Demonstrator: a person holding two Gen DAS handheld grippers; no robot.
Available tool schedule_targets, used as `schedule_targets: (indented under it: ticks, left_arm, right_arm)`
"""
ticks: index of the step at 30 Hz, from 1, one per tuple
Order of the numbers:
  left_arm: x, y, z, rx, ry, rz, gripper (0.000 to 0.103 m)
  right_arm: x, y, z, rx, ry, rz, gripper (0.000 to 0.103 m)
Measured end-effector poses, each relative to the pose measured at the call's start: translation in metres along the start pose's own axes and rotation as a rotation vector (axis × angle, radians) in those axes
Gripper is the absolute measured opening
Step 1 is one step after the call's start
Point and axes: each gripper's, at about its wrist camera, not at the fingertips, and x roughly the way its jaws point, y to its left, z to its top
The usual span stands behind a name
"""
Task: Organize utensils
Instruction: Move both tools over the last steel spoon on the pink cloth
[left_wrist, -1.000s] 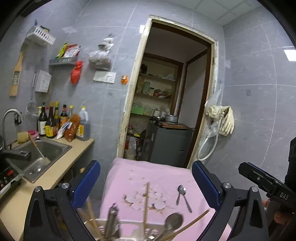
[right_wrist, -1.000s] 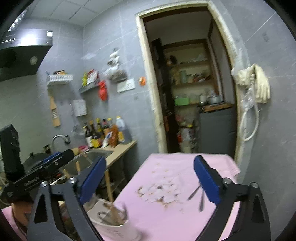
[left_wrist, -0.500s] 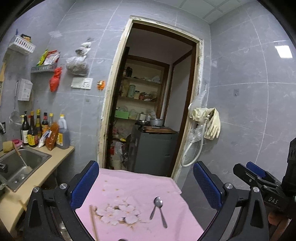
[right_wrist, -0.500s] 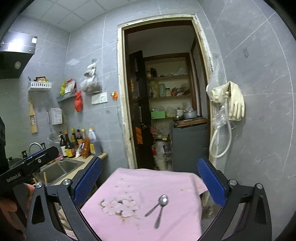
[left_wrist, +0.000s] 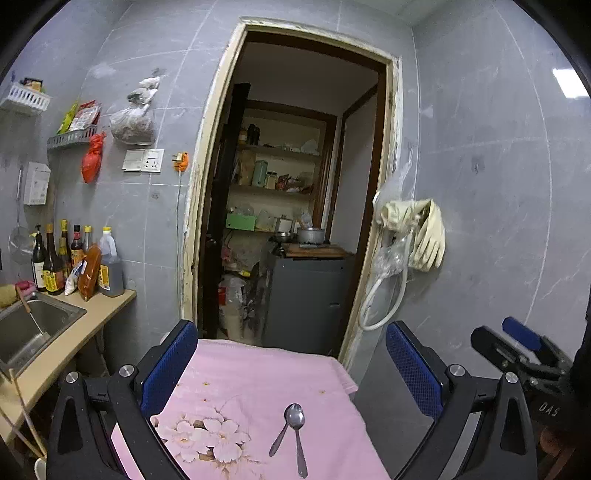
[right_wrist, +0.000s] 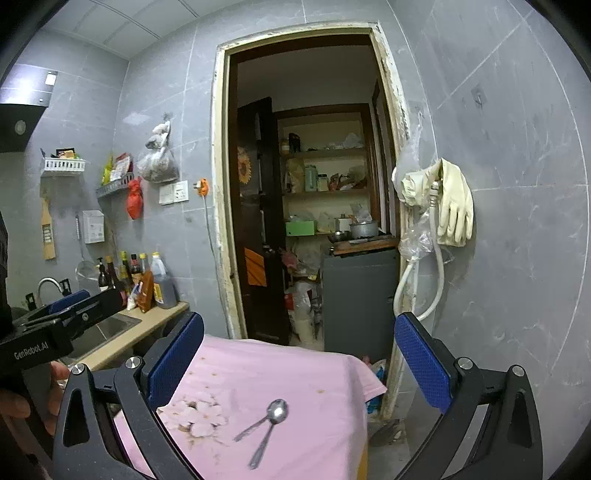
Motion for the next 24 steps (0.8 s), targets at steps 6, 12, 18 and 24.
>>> schedule_targets:
  ticks: [6, 12, 18, 24]
  left_arm:
    - [0.037, -0.015, -0.01, 0.022, 0.048, 0.041, 0.103]
    - [0.079, -0.02, -0.028, 0.037, 0.123, 0.11, 0.103]
    - [0.127, -0.016, -0.059, 0.049, 0.231, 0.172, 0.103]
    - [0.165, -0.003, -0.096, 0.012, 0.294, 0.185, 0.103]
  right_arm:
    - [0.035, -0.025, -0.014, 0.004, 0.046, -0.007, 0.102]
    - [0.069, -0.046, -0.039, 0.019, 0.103, -0.008, 0.102]
    - [0.107, -0.062, -0.071, 0.029, 0.165, 0.026, 0.102]
    - [0.143, -0.068, -0.109, 0.036, 0.215, 0.078, 0.102]
